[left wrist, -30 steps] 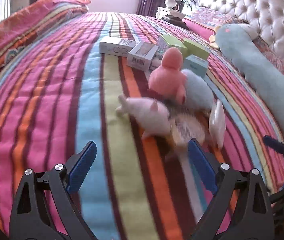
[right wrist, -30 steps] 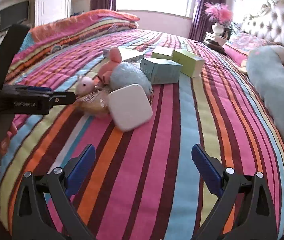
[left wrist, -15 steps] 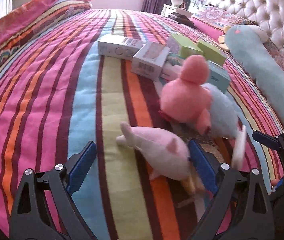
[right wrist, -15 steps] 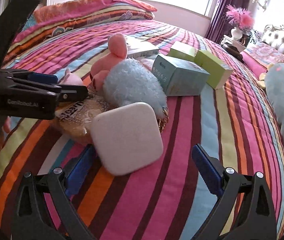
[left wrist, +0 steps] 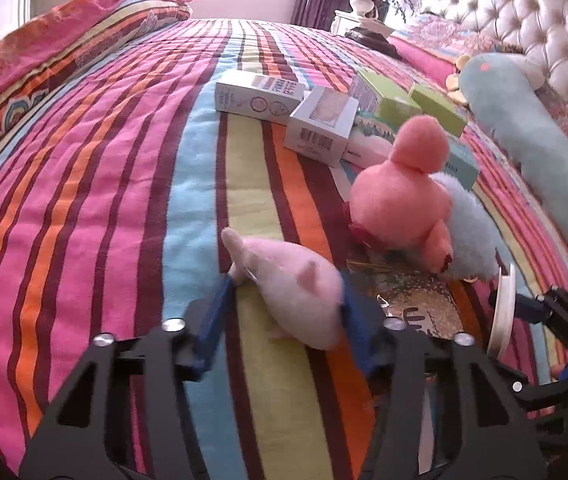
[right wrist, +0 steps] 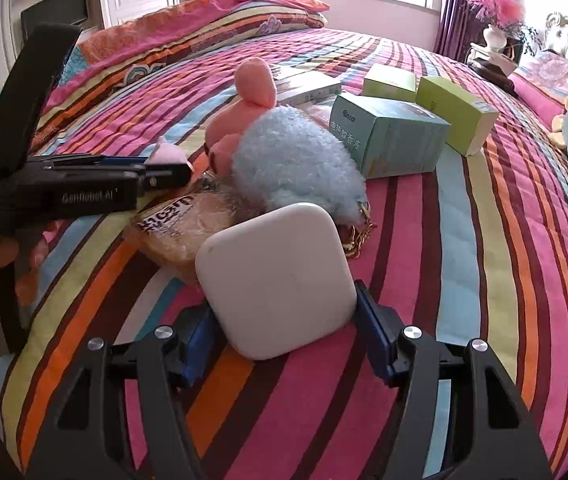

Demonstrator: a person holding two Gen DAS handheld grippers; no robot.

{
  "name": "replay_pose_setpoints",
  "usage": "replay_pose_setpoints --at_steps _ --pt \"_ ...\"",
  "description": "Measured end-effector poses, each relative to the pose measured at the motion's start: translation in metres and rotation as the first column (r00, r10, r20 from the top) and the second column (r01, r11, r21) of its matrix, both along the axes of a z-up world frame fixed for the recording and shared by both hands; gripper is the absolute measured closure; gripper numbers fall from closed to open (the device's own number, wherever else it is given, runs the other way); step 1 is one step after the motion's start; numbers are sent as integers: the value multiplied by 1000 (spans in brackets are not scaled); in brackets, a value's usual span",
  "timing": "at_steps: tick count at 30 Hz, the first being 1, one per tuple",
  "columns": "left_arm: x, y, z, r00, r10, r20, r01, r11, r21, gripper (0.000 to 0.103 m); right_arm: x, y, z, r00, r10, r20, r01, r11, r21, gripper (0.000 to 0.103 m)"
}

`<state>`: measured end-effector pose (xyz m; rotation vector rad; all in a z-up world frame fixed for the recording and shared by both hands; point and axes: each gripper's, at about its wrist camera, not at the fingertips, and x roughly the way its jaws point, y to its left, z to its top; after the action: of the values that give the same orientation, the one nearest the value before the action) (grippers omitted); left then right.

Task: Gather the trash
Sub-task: 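Grasp the pink plush pig with the left tool while the right tool grasps the white square pad, then drop the pink pig and white pad into the wastebasket with both tools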

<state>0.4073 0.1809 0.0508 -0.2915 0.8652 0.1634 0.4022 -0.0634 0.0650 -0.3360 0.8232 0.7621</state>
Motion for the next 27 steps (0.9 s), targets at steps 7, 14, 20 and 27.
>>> replay_pose_setpoints --at_steps 7,14,20,27 --pt "-17 0 3 999 -31 5 31 999 18 67 -14 -22 8 997 -73 -14 74 995 66 43" --pt "-75 -7 29 993 -68 95 69 998 -7 67 -50 -49 20 992 -123 11 121 988 98 43" --pt "-174 -34 62 968 -176 178 171 984 43 67 -128 -89 47 990 -123 70 109 978 177 43" --pt "-325 -88 66 922 -341 186 336 940 60 67 -276 -124 36 997 -56 56 44 980 194 43"
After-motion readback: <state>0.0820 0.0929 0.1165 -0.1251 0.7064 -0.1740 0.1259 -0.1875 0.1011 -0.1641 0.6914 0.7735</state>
